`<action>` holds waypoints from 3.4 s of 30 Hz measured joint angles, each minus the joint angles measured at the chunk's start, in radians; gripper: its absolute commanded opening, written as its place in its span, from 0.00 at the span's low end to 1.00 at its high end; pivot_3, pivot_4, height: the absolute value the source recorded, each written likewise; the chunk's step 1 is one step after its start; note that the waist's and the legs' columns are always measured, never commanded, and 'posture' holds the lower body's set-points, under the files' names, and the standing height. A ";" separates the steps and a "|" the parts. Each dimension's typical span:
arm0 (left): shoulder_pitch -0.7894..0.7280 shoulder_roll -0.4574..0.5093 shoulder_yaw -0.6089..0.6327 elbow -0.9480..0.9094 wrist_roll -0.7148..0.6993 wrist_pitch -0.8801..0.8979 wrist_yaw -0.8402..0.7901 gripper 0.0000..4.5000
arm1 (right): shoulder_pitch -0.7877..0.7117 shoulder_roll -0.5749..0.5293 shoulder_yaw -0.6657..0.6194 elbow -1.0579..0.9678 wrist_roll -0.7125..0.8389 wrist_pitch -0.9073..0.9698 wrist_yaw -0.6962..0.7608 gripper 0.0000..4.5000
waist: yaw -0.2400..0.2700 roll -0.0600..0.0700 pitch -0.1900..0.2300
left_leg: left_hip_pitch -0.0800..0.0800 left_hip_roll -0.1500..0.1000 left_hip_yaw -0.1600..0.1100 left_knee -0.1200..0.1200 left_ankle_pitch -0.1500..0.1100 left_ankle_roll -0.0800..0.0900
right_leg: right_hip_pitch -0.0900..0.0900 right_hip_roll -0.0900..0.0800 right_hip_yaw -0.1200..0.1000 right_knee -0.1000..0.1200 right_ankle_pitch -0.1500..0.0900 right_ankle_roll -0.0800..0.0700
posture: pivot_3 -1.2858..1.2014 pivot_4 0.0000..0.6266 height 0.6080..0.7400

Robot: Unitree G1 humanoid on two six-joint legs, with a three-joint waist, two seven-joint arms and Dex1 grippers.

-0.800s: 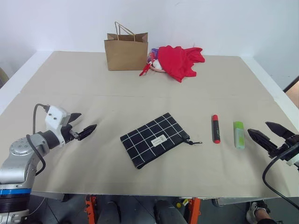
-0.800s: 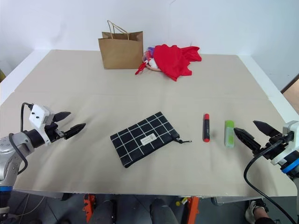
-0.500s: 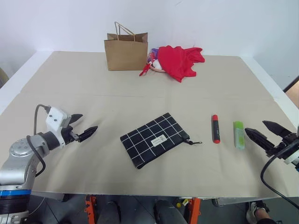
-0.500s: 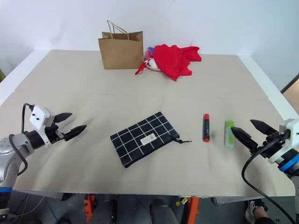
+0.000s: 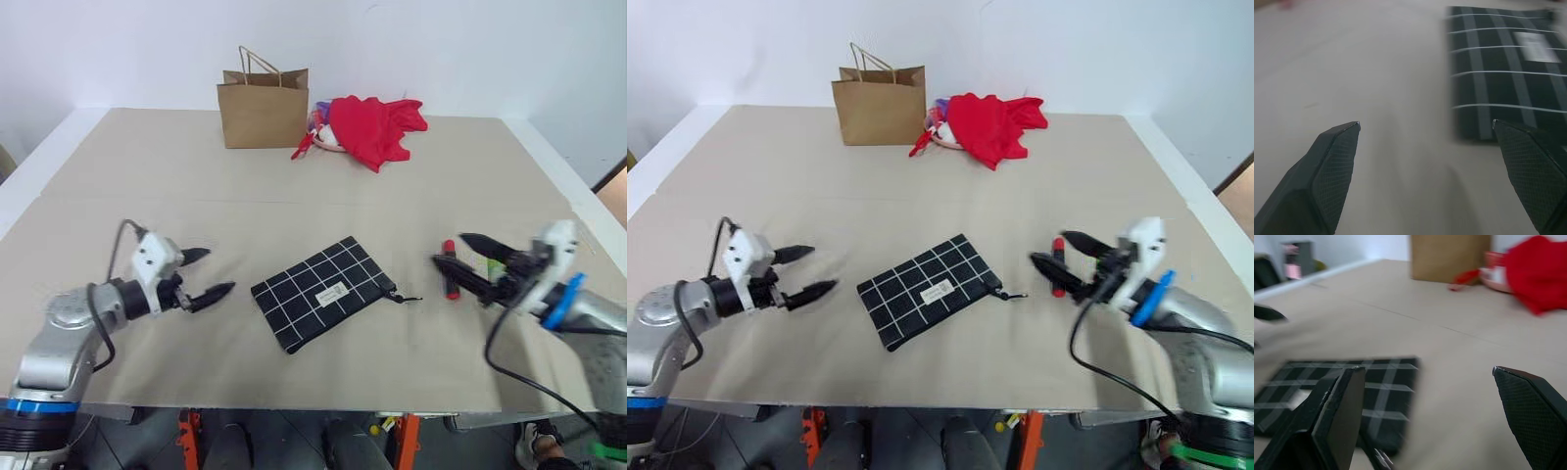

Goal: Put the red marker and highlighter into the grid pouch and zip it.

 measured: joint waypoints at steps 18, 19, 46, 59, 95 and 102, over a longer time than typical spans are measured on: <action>-0.065 -0.096 -0.297 -0.010 0.151 -0.179 -0.116 1.00 | -0.151 0.229 0.296 0.382 -0.336 -0.370 0.005 0.01 | 0.009 0.001 0.000 | 0.000 0.000 -0.004 0.001 0.000 0.000 | 0.002 0.000 -0.004 0.000 0.002 -0.006 | 0.52 0.24 1.00; -0.069 -0.100 -0.300 -0.002 0.162 -0.197 -0.116 1.00 | -0.151 0.230 0.299 0.388 -0.347 -0.385 0.004 0.01 | 0.009 0.001 0.000 | 0.000 0.000 -0.004 0.001 0.000 0.000 | 0.003 0.000 -0.004 0.000 0.002 -0.005 | 0.52 0.24 1.00; -0.208 -0.131 -0.446 0.172 0.432 -0.595 -0.115 0.75 | -0.138 0.277 0.297 0.372 -0.388 -0.381 -0.022 0.00 | 0.007 0.003 -0.002 | 0.005 0.000 -0.004 0.002 0.002 0.002 | 0.008 0.000 -0.004 0.000 0.002 -0.001 | 0.52 0.24 1.00; -0.287 -0.129 -0.458 0.340 0.445 -0.715 -0.142 0.02 | -0.127 0.276 0.297 0.355 -0.388 -0.368 -0.013 0.00 | 0.005 0.004 -0.002 | 0.005 0.000 -0.004 0.002 0.004 0.005 | 0.008 0.000 -0.004 0.000 0.004 -0.001 | 0.52 0.24 1.00; -0.308 -0.114 -0.222 0.188 -0.026 -0.257 -0.345 0.00 | 0.119 0.166 0.130 -0.013 -0.177 -0.391 0.070 0.22 | 0.004 0.010 0.002 | -0.003 -0.001 -0.009 0.000 0.005 0.005 | 0.002 0.000 -0.009 0.001 0.001 -0.001 | 0.52 0.24 1.00; -0.307 -0.117 -0.222 0.181 -0.029 -0.243 -0.349 0.00 | 0.114 0.163 0.144 0.028 -0.212 -0.448 0.094 0.02 | 0.004 0.010 0.002 | -0.003 -0.001 -0.009 0.000 0.005 0.005 | 0.002 0.000 -0.009 0.001 0.001 -0.001 | 0.52 0.24 1.00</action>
